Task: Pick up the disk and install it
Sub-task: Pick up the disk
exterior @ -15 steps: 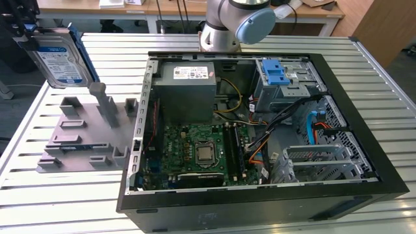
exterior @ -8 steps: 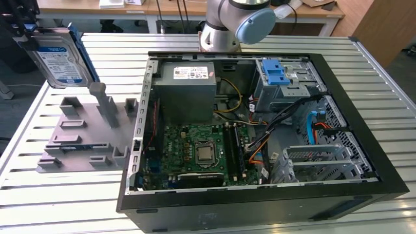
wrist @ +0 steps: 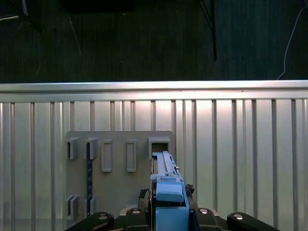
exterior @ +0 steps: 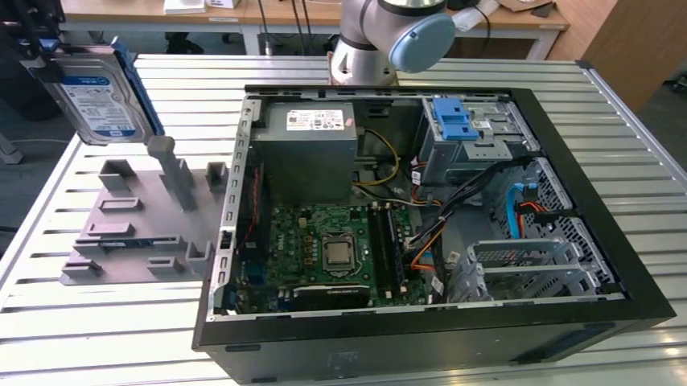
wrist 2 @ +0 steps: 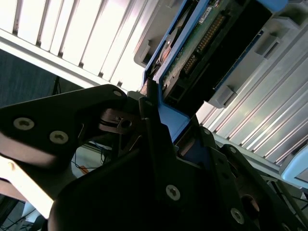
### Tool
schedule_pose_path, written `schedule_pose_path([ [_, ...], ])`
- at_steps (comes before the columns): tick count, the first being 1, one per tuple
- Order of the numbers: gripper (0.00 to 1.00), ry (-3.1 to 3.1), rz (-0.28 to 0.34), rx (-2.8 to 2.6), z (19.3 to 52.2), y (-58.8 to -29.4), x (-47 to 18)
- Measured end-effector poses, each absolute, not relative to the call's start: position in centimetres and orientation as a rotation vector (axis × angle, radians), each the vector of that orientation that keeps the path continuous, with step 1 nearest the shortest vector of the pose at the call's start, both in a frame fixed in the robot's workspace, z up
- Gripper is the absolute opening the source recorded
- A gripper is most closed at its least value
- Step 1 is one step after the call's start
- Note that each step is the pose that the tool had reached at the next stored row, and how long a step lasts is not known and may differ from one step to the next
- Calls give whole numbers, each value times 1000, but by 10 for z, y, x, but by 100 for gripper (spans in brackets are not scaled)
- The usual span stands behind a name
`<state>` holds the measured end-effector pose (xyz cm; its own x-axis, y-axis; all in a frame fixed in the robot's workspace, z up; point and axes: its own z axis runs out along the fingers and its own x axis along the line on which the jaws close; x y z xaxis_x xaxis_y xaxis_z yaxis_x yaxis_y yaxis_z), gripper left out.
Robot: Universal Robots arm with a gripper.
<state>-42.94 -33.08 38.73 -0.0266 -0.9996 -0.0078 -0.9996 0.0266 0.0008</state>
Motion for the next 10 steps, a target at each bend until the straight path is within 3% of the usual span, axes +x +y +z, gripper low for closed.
schedule_pose_path([
  [10, 36, 2247, 9, -2188, 397, -331, -429],
])
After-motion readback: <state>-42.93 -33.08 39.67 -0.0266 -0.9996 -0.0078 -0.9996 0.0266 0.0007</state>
